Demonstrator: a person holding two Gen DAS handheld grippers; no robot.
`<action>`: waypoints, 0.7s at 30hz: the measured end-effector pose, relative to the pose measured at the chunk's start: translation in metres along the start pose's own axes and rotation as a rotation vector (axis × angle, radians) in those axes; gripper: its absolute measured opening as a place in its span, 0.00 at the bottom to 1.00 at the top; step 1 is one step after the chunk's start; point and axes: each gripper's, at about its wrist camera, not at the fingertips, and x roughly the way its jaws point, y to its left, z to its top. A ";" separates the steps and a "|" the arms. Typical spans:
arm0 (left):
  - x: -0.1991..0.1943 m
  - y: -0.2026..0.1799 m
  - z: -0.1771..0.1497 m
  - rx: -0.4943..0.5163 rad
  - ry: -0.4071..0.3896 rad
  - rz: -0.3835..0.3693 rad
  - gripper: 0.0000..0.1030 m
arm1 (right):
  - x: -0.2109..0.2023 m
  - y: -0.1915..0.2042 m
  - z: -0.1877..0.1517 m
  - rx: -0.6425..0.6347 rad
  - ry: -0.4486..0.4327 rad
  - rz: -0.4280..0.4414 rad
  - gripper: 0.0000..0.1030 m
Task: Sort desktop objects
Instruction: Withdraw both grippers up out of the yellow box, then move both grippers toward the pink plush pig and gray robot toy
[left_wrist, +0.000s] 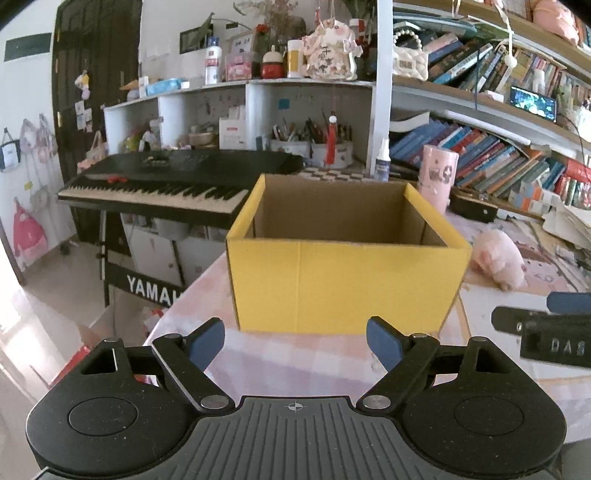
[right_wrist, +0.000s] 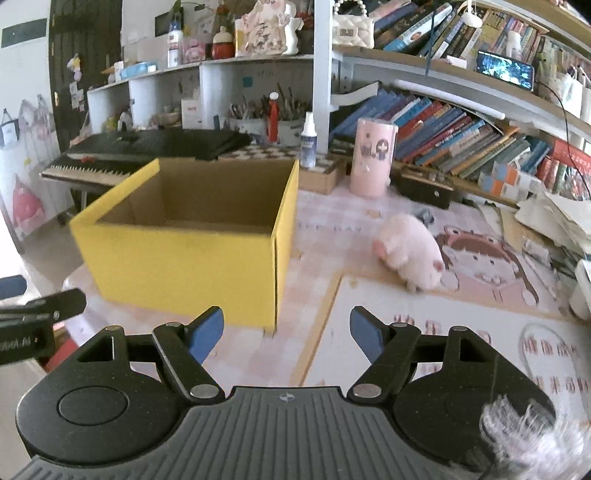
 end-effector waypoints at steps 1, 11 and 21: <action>-0.003 0.000 -0.003 0.000 0.006 -0.005 0.84 | -0.004 0.002 -0.005 -0.003 0.002 -0.003 0.73; -0.020 -0.012 -0.027 0.060 0.066 -0.082 0.84 | -0.032 0.009 -0.038 0.017 0.034 -0.025 0.77; -0.024 -0.032 -0.038 0.113 0.100 -0.174 0.85 | -0.046 -0.007 -0.057 0.076 0.087 -0.090 0.78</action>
